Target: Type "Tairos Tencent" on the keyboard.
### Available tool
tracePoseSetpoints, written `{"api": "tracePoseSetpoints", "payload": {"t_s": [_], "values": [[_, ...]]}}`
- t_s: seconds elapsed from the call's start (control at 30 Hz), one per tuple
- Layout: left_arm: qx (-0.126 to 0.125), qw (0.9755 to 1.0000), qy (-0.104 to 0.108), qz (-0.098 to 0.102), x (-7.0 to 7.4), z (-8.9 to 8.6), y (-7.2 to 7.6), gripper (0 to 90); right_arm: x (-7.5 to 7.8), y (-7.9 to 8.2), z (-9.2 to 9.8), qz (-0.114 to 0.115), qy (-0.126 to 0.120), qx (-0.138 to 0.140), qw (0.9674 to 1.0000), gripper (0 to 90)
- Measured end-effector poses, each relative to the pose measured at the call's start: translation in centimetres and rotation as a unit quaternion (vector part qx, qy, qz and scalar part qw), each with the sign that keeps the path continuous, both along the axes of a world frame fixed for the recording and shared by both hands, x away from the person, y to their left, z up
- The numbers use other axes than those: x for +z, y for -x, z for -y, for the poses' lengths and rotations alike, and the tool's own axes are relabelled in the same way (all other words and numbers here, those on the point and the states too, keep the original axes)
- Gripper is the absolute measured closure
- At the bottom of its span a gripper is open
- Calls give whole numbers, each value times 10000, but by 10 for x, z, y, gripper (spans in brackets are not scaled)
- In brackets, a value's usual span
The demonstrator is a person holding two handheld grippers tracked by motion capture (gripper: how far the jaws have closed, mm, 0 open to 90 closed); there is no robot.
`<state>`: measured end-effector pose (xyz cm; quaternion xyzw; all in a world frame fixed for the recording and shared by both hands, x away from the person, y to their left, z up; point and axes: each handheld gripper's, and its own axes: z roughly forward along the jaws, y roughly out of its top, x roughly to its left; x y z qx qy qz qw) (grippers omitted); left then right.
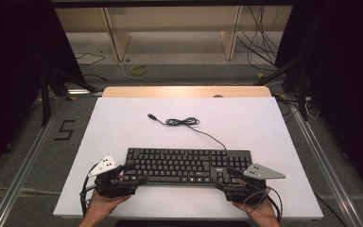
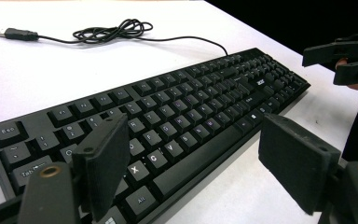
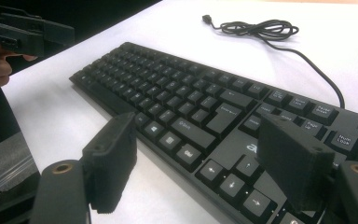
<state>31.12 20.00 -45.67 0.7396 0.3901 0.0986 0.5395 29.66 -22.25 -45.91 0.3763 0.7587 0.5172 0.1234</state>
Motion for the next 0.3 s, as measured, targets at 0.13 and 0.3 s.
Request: {"api": "tracePoseSetpoints", "payload": {"t_s": [0.13, 0.3], "values": [[5, 10000, -20, -5, -1, 0, -1, 241, 0, 0, 0, 4, 6, -4, 10000, 296], [0, 10000, -34, 14, -1, 1, -1, 241, 0, 0, 0, -4, 4, -11, 10000, 296]]}}
